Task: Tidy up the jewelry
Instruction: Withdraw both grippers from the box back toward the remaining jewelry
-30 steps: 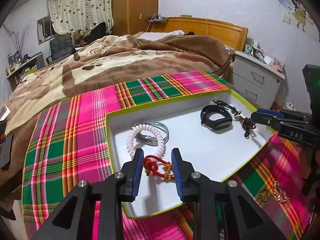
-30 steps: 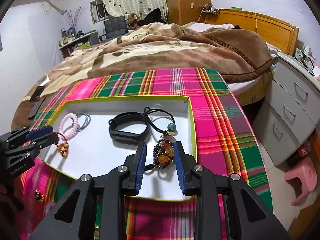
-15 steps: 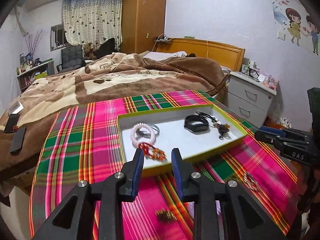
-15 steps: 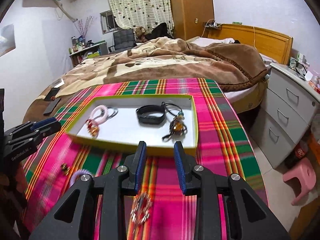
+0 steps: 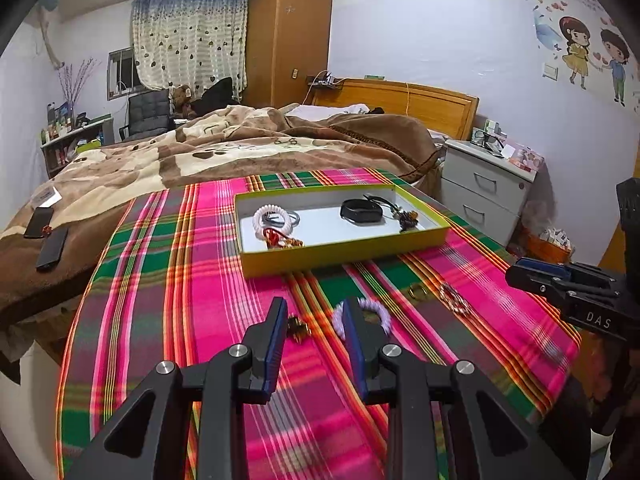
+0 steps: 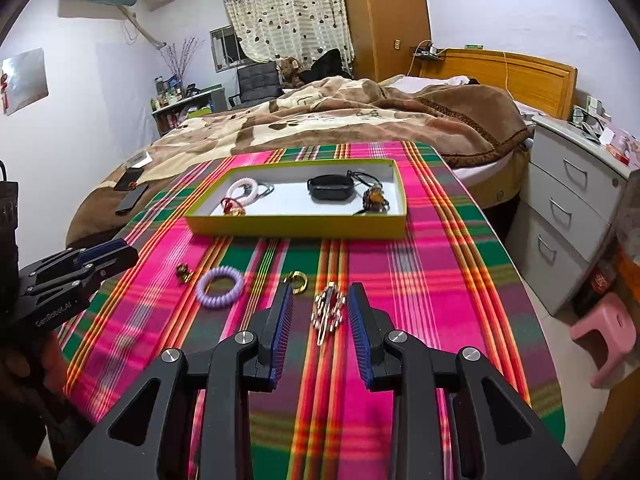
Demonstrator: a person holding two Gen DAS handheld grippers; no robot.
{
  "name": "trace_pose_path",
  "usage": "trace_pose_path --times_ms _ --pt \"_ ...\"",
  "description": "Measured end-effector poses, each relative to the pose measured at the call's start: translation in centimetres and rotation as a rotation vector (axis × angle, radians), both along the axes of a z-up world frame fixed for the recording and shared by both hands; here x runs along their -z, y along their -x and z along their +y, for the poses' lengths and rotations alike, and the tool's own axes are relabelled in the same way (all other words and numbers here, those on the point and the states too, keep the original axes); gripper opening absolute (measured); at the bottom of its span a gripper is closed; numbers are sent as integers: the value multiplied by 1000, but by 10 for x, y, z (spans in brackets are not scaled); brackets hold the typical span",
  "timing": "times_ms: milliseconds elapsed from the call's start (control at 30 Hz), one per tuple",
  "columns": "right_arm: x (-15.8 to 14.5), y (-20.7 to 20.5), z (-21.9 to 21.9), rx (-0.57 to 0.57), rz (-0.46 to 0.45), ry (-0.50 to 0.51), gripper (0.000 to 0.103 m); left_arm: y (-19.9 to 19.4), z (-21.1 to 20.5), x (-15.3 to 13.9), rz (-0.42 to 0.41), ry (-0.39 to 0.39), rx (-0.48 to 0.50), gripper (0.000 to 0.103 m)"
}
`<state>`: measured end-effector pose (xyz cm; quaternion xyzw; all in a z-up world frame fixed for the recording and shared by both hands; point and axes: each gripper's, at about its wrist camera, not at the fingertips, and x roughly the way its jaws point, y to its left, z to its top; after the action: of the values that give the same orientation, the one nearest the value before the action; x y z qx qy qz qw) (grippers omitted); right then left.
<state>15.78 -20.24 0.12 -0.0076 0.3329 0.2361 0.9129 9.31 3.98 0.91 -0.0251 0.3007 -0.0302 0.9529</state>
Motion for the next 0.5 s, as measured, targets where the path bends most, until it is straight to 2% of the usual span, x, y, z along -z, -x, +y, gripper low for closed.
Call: trace_pose_path --times_ms 267,500 --pt "4 29 -10 7 12 -10 29 33 -3 2 9 15 1 28" --pt "6 44 -13 10 14 -2 30 45 -8 3 9 15 18 28"
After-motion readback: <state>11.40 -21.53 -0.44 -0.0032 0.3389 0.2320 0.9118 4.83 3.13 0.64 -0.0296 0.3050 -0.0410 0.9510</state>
